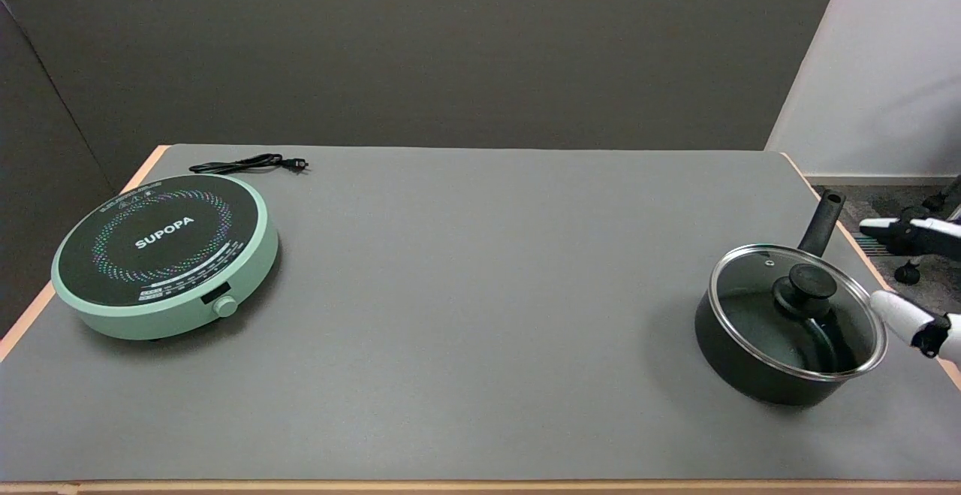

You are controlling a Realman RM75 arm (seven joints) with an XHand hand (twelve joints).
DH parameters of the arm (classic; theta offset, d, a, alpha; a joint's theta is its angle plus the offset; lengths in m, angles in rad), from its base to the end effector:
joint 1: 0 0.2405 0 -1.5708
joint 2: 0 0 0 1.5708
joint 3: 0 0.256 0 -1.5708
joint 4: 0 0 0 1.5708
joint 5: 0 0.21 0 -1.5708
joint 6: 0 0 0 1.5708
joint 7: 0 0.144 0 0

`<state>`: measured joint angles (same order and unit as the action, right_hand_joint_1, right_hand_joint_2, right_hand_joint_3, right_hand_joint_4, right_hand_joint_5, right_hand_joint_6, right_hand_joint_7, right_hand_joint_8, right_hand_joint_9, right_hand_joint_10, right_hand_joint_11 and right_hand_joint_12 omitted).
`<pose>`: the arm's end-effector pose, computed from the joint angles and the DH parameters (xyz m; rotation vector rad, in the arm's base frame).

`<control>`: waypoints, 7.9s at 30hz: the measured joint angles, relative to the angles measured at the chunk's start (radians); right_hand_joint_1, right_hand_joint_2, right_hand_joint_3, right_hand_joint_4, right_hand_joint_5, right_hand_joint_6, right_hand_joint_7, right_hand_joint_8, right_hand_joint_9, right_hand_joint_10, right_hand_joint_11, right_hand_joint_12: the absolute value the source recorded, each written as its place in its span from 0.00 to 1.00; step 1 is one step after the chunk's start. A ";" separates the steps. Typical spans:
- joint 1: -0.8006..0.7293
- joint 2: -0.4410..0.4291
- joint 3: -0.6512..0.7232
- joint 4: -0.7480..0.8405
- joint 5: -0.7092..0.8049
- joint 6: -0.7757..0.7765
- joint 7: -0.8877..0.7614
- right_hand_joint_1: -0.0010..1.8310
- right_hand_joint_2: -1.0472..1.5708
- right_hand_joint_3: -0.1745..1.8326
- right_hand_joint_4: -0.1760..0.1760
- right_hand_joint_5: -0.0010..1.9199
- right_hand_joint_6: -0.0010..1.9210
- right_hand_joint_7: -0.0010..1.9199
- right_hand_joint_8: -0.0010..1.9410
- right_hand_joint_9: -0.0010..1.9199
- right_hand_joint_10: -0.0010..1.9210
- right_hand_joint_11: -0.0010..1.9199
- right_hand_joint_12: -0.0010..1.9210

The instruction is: Pick up the pot lid.

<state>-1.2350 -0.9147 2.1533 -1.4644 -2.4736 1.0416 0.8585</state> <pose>-0.1940 -0.0542 0.5338 1.3472 -0.1620 0.4458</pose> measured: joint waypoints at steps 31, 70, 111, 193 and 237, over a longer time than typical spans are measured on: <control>0.019 0.148 -0.117 0.022 -0.002 -0.012 -0.371 0.41 0.58 0.59 0.99 0.24 0.11 0.27 0.09 0.29 0.17 0.20 0.34; -0.175 0.415 0.044 0.184 0.002 0.095 -0.220 0.47 0.62 0.57 1.00 0.31 0.17 0.39 0.15 0.39 0.26 0.24 0.37; -0.281 0.549 0.042 0.248 -0.002 0.138 -0.176 0.43 0.60 0.56 1.00 0.29 0.14 0.39 0.15 0.39 0.29 0.24 0.40; -0.260 0.647 -0.036 0.329 -0.002 0.201 -0.233 0.48 0.61 0.55 1.00 0.34 0.27 0.42 0.18 0.41 0.31 0.25 0.40; -0.244 0.674 -0.070 0.357 0.003 0.207 -0.234 0.74 0.73 0.38 1.00 0.36 0.66 0.48 0.64 0.47 0.66 0.33 0.51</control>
<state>-1.4788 -0.2404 2.0830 -1.1079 -2.4710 1.2485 0.6242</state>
